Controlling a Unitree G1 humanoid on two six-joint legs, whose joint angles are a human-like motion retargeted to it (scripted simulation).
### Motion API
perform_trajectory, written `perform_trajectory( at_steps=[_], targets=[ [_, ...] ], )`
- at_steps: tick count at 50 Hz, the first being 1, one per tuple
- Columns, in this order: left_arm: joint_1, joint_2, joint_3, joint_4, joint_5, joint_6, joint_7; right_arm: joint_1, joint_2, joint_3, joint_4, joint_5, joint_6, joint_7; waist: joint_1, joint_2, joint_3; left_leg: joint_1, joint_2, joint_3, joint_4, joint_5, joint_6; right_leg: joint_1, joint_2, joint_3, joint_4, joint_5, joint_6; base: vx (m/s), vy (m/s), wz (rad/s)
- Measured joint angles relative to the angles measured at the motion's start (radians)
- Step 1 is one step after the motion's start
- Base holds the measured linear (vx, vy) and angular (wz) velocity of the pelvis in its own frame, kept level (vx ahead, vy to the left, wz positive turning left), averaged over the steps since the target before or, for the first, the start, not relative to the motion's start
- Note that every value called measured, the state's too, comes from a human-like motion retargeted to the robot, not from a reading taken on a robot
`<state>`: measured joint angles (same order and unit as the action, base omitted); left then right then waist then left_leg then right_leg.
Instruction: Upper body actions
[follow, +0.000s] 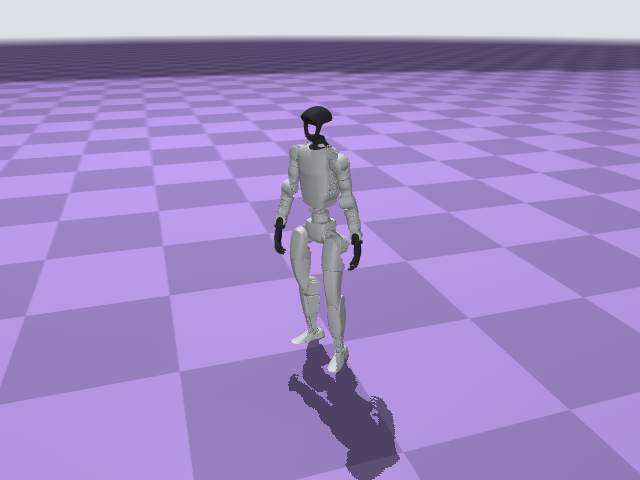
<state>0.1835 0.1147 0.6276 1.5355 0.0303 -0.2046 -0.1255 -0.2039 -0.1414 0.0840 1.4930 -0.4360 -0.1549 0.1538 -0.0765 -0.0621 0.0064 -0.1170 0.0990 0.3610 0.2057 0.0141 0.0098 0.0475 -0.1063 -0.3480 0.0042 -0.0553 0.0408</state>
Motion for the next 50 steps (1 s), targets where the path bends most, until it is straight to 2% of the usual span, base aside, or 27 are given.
perform_trajectory(
  at_steps=[4,8,10,13,17,19,22,25,29,34,40,47,50],
  targets=[
    [-0.046,-0.006,-0.120,-0.050,0.063,-0.012,-0.011,0.069,-0.021,-0.104,0.115,0.029,0.033,-0.010,0.057,-0.015,0.001,-0.028,-0.037,0.010,0.072,-0.069,0.005,-0.003,-0.023,-0.035,-0.007,0.003,-0.012,-0.21,-0.04,0.80],
    [-0.087,-0.031,-0.199,-0.071,0.096,-0.029,-0.013,0.120,-0.048,-0.156,0.205,0.012,0.104,-0.021,0.073,0.007,0.006,-0.005,-0.091,-0.010,0.120,-0.096,-0.002,-0.007,-0.029,-0.062,-0.006,0.001,-0.018,-0.21,0.09,0.42],
    [-0.078,-0.047,-0.219,-0.078,0.115,-0.038,-0.014,0.163,-0.065,-0.154,0.207,-0.005,0.136,-0.026,0.071,0.034,-0.015,0.025,-0.106,-0.005,0.085,-0.083,-0.012,-0.018,-0.014,-0.059,-0.006,0.001,-0.021,0.02,0.17,-0.03],
    [-0.042,-0.067,-0.227,-0.071,0.139,-0.046,-0.005,0.211,-0.085,-0.149,0.207,-0.044,0.156,-0.041,0.034,0.089,-0.068,0.077,-0.111,0.038,-0.057,-0.152,0.001,-0.035,0.025,-0.063,-0.002,-0.008,-0.024,0.06,0.17,0.05],
    [-0.003,-0.083,-0.201,-0.006,0.142,-0.034,-0.003,0.235,-0.104,-0.175,0.207,-0.096,0.151,-0.056,-0.091,0.152,-0.154,0.069,-0.117,-0.009,-0.156,-0.130,0.003,-0.073,0.046,-0.093,0.003,-0.020,-0.019,0.11,0.08,0.44],
    [-0.013,-0.077,-0.185,0.028,0.144,-0.014,-0.006,0.223,-0.094,-0.197,0.207,-0.063,0.129,-0.060,-0.124,0.162,-0.155,0.061,-0.116,0.002,-0.173,-0.118,0.007,-0.088,0.046,-0.094,0.010,-0.021,-0.018,-0.12,0.03,-0.03],
    [-0.032,-0.061,-0.183,0.039,0.142,0.008,0.003,0.213,-0.076,-0.227,0.207,0.054,0.077,-0.047,-0.117,0.149,-0.124,0.079,-0.119,0.017,-0.165,-0.130,0.014,-0.080,0.044,-0.083,0.012,-0.012,-0.019,-0.08,0.04,-0.42],
    [-0.028,-0.055,-0.186,0.029,0.147,0.017,-0.005,0.220,-0.063,-0.227,0.207,0.129,0.065,-0.029,-0.077,0.133,-0.126,0.095,-0.118,0.056,-0.149,-0.151,0.018,-0.077,0.036,-0.066,0.011,0.002,-0.016,0.11,0.04,-0.64],
    [-0.017,-0.055,-0.188,0.018,0.141,0.018,-0.004,0.210,-0.059,-0.200,0.203,0.060,0.075,-0.035,-0.034,0.122,-0.146,0.113,-0.120,0.105,-0.151,-0.167,0.021,-0.090,0.035,-0.031,0.018,0.013,-0.015,0.09,0.09,-0.62],
    [-0.030,-0.058,-0.185,0.014,0.140,0.021,-0.008,0.186,-0.053,-0.142,0.146,-0.029,0.058,-0.019,-0.052,0.120,-0.140,0.126,-0.123,0.119,-0.156,-0.174,0.030,-0.090,0.036,-0.017,0.027,0.013,-0.012,0.04,0.06,-0.16],
    [-0.043,-0.070,-0.199,-0.020,0.154,0.018,-0.022,0.178,-0.049,-0.128,0.104,-0.009,0.040,-0.004,-0.043,0.111,-0.135,0.129,-0.125,0.111,-0.142,-0.184,0.030,-0.082,0.028,-0.023,0.044,0.003,-0.003,0.07,0.07,0.03],
    [-0.073,-0.075,-0.213,-0.045,0.194,0.011,-0.029,0.190,-0.050,-0.143,0.135,0.048,0.030,-0.029,-0.052,0.112,-0.147,0.064,-0.122,0.002,-0.111,-0.165,0.034,-0.106,0.025,0.012,0.150,-0.052,0.021,0.03,0.06,0.75],
    [-0.087,-0.071,-0.214,-0.046,0.200,0.012,-0.025,0.205,-0.051,-0.156,0.170,0.055,0.034,-0.048,-0.064,0.107,-0.143,0.029,-0.127,-0.091,-0.099,-0.143,0.034,-0.114,0.035,0.135,0.191,-0.052,0.038,0.01,-0.02,1.64]
  ],
)
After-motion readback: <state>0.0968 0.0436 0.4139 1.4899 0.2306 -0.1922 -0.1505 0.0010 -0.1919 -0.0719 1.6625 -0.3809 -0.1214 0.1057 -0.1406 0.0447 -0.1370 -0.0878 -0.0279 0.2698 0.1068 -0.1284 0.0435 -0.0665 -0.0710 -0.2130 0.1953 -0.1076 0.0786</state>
